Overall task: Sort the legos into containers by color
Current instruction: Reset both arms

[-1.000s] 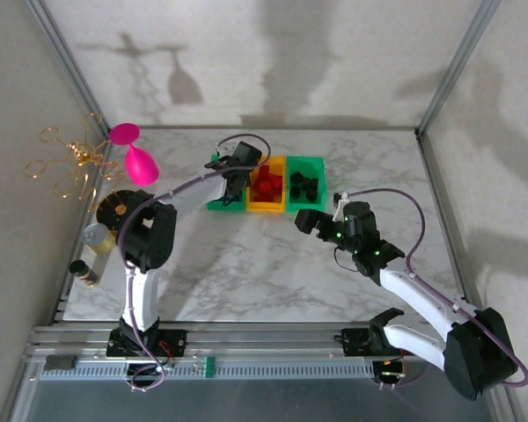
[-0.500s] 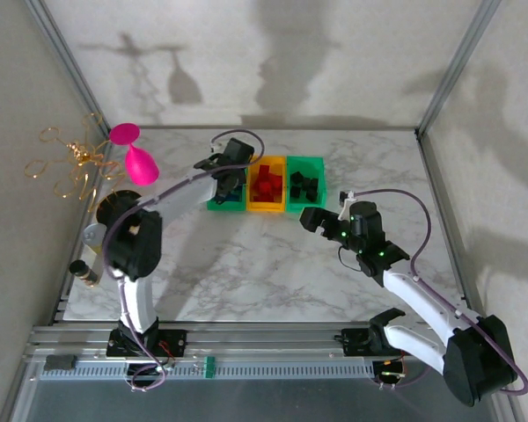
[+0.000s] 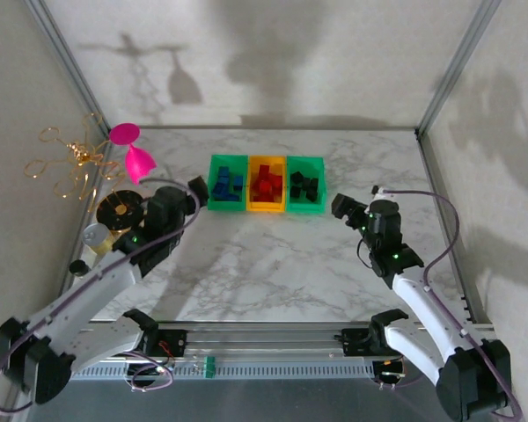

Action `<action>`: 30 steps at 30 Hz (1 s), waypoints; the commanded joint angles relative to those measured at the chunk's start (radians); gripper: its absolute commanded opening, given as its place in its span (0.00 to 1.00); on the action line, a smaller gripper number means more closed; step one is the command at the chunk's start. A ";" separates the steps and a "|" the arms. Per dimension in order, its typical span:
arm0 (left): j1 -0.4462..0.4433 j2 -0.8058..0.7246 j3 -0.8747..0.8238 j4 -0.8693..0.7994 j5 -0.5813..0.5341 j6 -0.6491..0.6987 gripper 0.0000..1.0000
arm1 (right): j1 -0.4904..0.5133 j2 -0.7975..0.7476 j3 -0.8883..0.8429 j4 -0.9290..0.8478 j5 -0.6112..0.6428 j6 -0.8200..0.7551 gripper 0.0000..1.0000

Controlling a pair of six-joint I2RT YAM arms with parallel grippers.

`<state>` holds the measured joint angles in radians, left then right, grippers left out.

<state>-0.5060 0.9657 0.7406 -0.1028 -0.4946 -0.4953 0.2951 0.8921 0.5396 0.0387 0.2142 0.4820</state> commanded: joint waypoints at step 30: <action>0.420 0.572 -0.526 1.412 0.227 0.404 1.00 | -0.291 0.649 -0.315 1.232 -0.159 -0.450 0.99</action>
<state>-0.1200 1.5383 0.1848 1.3315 -0.3149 -0.0639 0.0219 1.5406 0.1947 1.2194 0.0742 0.0551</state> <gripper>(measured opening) 0.996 0.987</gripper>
